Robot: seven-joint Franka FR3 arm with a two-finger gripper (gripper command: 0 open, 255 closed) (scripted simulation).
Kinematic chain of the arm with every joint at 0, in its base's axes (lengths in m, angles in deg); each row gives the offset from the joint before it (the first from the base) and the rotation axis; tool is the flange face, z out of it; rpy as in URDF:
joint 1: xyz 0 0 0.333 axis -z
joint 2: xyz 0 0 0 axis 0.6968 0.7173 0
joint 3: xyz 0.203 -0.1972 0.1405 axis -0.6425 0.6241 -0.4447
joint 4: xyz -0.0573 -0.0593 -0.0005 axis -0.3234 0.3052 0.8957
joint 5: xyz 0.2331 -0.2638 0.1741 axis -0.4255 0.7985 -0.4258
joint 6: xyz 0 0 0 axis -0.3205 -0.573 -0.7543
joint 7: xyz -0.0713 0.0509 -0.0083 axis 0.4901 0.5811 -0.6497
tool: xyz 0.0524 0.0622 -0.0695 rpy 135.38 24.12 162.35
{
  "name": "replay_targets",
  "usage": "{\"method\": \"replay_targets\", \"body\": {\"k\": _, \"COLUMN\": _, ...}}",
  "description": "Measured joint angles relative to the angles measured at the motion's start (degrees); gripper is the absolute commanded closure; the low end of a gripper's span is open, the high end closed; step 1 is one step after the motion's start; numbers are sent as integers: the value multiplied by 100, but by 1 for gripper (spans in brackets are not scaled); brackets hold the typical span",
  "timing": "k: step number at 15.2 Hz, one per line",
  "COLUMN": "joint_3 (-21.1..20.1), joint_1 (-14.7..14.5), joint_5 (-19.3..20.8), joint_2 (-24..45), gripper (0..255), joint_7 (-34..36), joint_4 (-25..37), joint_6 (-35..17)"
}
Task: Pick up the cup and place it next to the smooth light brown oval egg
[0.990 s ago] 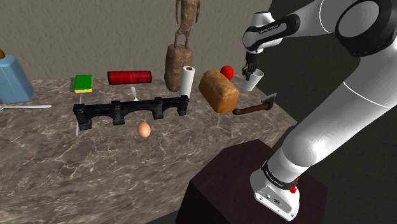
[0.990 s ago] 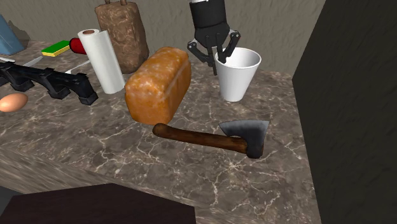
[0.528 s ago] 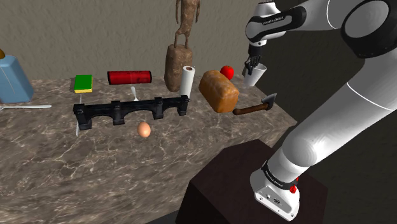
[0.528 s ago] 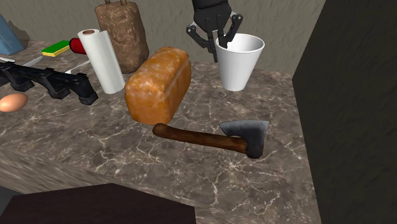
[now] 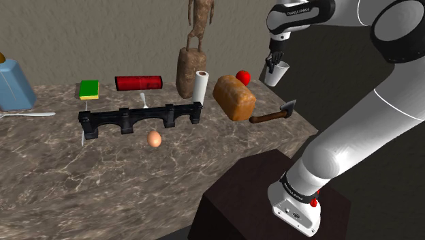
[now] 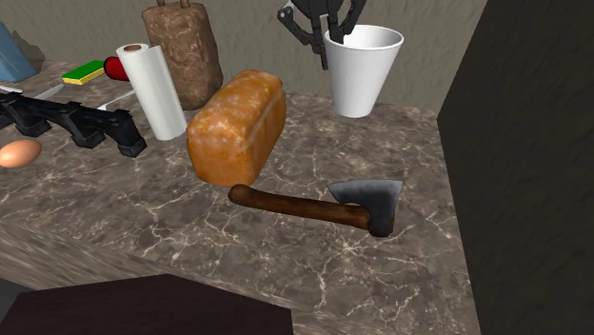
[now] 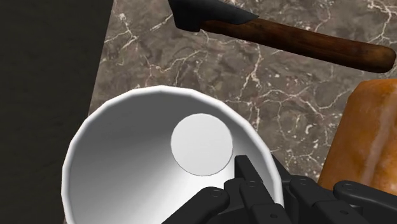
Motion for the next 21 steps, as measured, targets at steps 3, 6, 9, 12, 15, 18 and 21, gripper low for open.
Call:
{"method": "replay_targets", "body": {"k": 3, "joint_3": -10, "joint_1": -7, "joint_5": -19, "joint_2": -11, "gripper": 255, "joint_7": -56, "joint_4": 220, "joint_6": 224}}
{"method": "replay_targets", "body": {"k": 6, "joint_3": -35, "joint_1": -21, "joint_5": -18, "joint_2": -68, "gripper": 255, "joint_7": -80, "joint_4": 391, "joint_6": 452}}
{"method": "replay_targets", "body": {"k": 9, "joint_3": -82, "joint_1": -53, "joint_5": -26, "joint_2": -103, "gripper": 255, "joint_7": -60, "joint_4": 544, "joint_6": 651}}
{"method": "replay_targets", "body": {"k": 12, "joint_3": -316, "joint_1": -205, "joint_5": 8, "joint_2": -348, "gripper": 255, "joint_7": 321, "joint_4": 315, "joint_6": 763}}
{"method": "replay_targets", "body": {"k": 15, "joint_3": -575, "joint_1": -364, "joint_5": 1, "joint_2": -569, "gripper": 255, "joint_7": 714, "joint_4": 153, "joint_6": 929}}
{"method": "replay_targets", "body": {"k": 18, "joint_3": -845, "joint_1": -526, "joint_5": -37, "joint_2": -766, "gripper": 255, "joint_7": 1133, "joint_4": -69, "joint_6": 1019}}
{"method": "replay_targets", "body": {"k": 21, "joint_3": -1125, "joint_1": -694, "joint_5": -115, "joint_2": -913, "gripper": 255, "joint_7": 1556, "joint_4": -231, "joint_6": 1114}}
